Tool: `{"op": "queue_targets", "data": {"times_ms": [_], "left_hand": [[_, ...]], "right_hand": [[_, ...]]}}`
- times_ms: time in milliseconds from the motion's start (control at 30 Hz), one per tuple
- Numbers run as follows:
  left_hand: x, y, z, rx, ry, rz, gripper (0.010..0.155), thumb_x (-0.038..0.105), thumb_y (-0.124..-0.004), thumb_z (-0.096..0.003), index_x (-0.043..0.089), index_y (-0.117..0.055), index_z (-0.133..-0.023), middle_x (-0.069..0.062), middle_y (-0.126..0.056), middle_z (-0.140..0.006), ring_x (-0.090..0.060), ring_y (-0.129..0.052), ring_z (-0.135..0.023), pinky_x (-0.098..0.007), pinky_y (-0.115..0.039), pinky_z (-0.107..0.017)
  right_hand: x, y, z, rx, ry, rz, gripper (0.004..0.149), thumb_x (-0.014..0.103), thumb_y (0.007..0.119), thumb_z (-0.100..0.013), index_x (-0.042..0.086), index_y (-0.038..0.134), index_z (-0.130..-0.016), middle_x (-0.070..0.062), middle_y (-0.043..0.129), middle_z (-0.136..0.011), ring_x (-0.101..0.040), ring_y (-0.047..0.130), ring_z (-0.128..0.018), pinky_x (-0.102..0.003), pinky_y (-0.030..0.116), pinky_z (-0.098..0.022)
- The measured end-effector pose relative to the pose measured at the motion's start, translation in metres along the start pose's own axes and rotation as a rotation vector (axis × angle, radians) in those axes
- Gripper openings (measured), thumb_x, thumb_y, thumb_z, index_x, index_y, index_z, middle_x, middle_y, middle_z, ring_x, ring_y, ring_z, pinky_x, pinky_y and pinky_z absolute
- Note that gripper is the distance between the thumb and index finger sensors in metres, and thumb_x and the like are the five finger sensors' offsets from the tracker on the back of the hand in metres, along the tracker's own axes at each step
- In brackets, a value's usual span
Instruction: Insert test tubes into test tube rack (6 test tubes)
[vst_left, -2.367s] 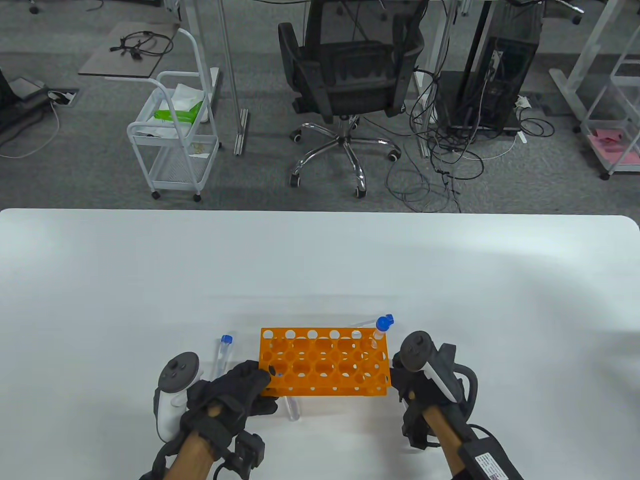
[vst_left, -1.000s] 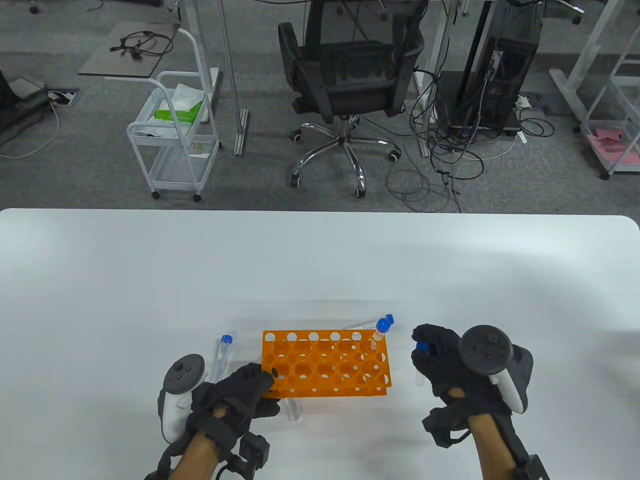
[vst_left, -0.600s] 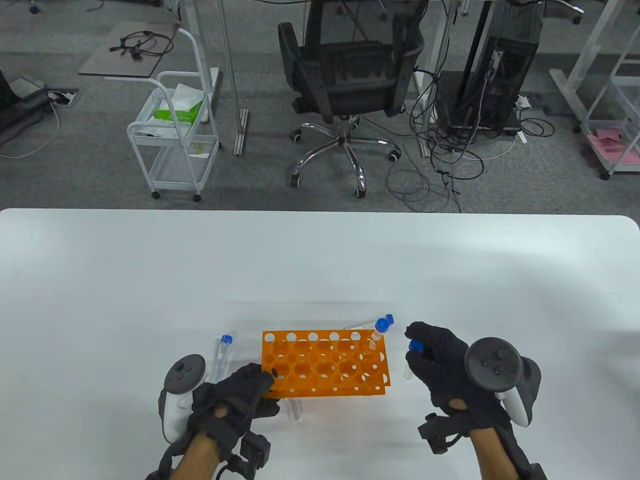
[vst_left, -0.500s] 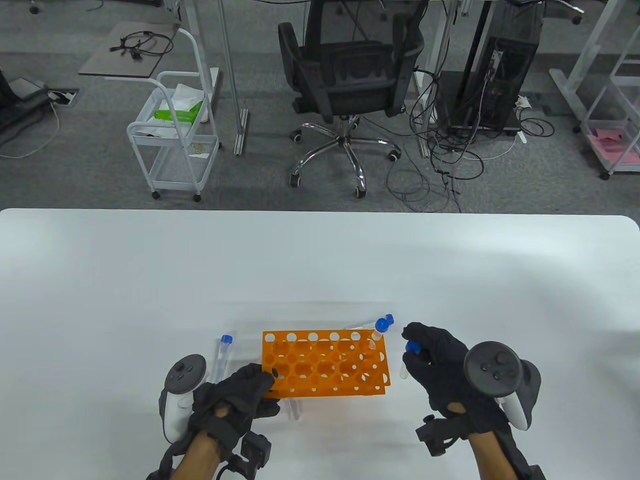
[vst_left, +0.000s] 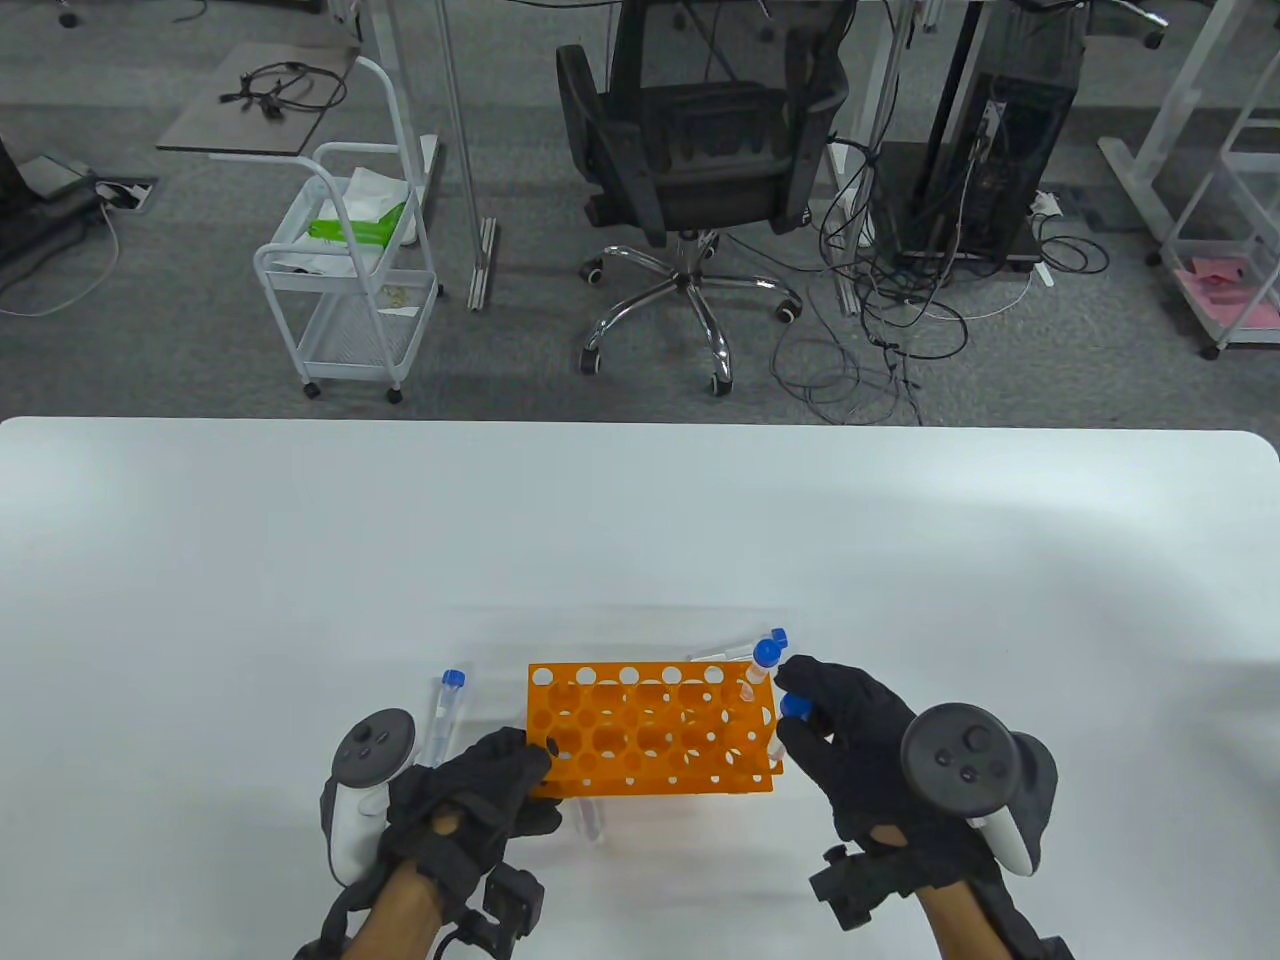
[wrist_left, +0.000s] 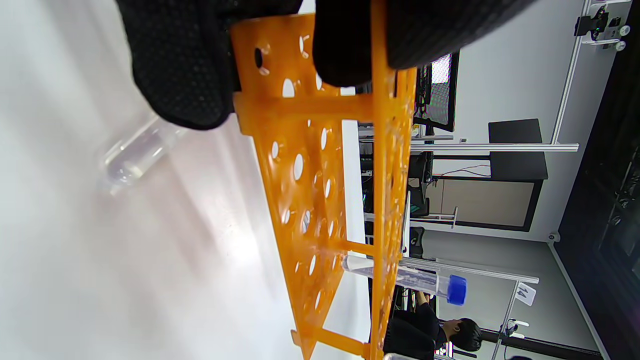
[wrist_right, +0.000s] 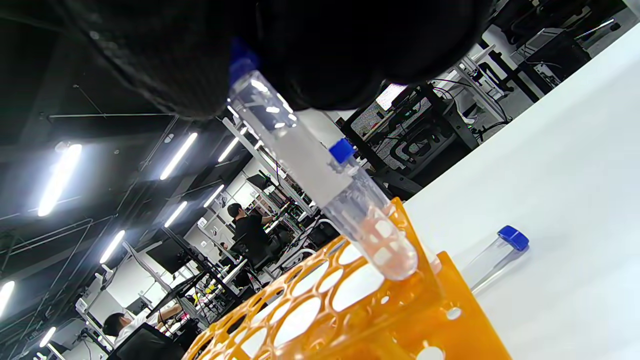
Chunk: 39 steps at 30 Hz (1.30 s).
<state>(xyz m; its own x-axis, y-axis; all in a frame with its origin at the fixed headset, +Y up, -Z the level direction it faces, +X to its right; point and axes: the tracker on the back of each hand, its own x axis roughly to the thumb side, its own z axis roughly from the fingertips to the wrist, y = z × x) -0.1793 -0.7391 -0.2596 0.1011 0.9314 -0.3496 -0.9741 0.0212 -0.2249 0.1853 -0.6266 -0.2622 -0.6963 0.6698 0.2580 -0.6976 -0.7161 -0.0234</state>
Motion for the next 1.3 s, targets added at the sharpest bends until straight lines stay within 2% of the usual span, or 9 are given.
{"op": "queue_targets", "data": {"times_ms": [467, 1067, 1200, 1300], "left_hand": [[-0.001, 0.001, -0.001, 0.004, -0.005, 0.015, 0.044, 0.038, -0.070, -0.0470, 0.014, -0.072, -0.083, -0.026, -0.047, -0.105, -0.044, -0.083, -0.082, -0.044, -0.089, -0.052], [-0.001, 0.003, -0.001, -0.011, -0.009, 0.041, 0.044, 0.039, -0.070, -0.0471, 0.014, -0.073, -0.083, -0.026, -0.048, -0.105, -0.044, -0.084, -0.081, -0.044, -0.089, -0.052], [-0.001, 0.004, 0.000, -0.010, -0.009, 0.040, 0.044, 0.039, -0.070, -0.0470, 0.013, -0.073, -0.083, -0.027, -0.048, -0.104, -0.044, -0.085, -0.080, -0.044, -0.090, -0.051], [-0.001, 0.005, 0.000, -0.001, -0.009, 0.031, 0.044, 0.038, -0.071, -0.0468, 0.013, -0.073, -0.082, -0.026, -0.049, -0.104, -0.044, -0.085, -0.080, -0.044, -0.090, -0.051]], "right_hand": [[-0.010, 0.018, -0.008, 0.114, 0.027, 0.048, 0.056, 0.044, 0.087, -0.043, 0.032, 0.067, -0.095, 0.002, 0.079, -0.096, -0.020, 0.092, -0.071, -0.042, 0.081, -0.053], [-0.014, 0.022, -0.010, 0.171, 0.028, 0.044, 0.057, 0.043, 0.087, -0.043, 0.032, 0.066, -0.095, 0.003, 0.078, -0.097, -0.021, 0.091, -0.074, -0.043, 0.080, -0.054], [-0.014, 0.022, -0.010, 0.196, 0.026, 0.032, 0.060, 0.047, 0.086, -0.043, 0.032, 0.064, -0.097, 0.002, 0.076, -0.099, -0.022, 0.090, -0.077, -0.043, 0.080, -0.054], [-0.017, 0.019, -0.010, 0.196, 0.025, 0.012, 0.066, 0.055, 0.084, -0.042, 0.033, 0.062, -0.099, 0.001, 0.072, -0.103, -0.024, 0.087, -0.081, -0.044, 0.078, -0.056]]}}
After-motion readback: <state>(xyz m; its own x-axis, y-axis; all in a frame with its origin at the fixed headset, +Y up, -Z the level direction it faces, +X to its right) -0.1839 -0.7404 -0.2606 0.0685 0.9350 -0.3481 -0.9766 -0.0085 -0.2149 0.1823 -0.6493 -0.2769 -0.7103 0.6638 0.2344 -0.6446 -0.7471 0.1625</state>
